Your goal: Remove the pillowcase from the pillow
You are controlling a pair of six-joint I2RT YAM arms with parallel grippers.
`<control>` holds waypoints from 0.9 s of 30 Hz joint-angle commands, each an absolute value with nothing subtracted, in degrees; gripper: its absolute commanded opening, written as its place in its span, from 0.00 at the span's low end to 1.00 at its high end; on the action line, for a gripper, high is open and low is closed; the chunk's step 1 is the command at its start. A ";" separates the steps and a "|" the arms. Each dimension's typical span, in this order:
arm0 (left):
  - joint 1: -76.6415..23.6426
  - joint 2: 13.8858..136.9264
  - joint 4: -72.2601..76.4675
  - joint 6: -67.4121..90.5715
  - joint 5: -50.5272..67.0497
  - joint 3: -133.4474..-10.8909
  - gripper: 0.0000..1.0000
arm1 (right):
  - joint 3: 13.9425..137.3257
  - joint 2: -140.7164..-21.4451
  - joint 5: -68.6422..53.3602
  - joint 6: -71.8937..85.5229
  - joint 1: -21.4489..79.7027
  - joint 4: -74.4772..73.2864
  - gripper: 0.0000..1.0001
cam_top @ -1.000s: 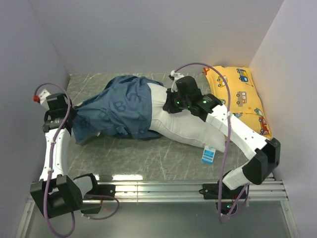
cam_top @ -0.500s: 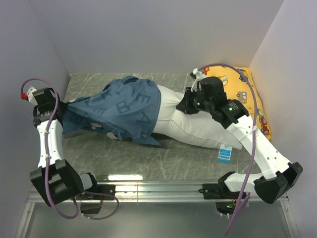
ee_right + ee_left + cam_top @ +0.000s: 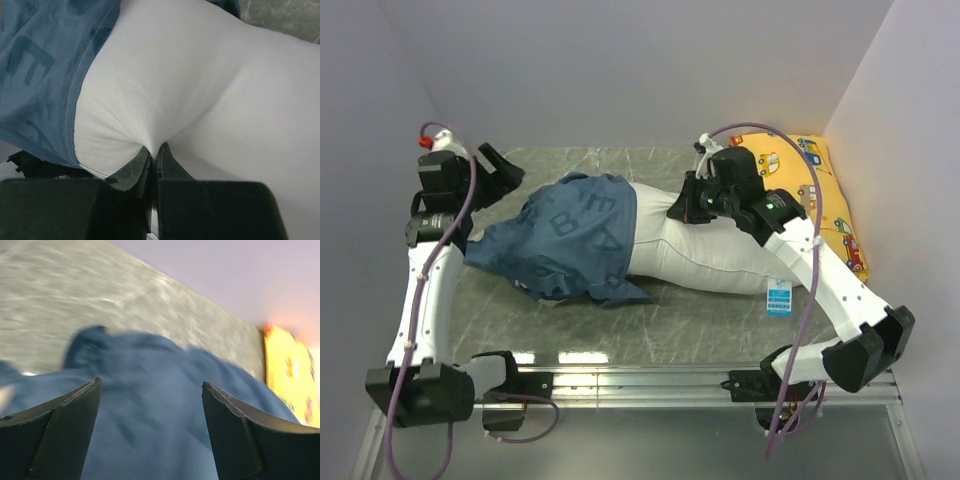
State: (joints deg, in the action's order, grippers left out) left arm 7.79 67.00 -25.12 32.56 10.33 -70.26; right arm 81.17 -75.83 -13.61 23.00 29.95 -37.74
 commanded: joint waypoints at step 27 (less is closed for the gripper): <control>-16.97 53.70 -35.86 27.86 -16.42 -63.98 0.03 | 86.49 -78.49 -1.85 24.09 30.94 -28.12 0.00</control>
State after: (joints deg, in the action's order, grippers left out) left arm -17.74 54.98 -34.20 28.21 -6.59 -60.62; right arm 83.29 -82.98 -8.95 24.82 31.92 -34.37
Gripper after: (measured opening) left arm 0.058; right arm 0.032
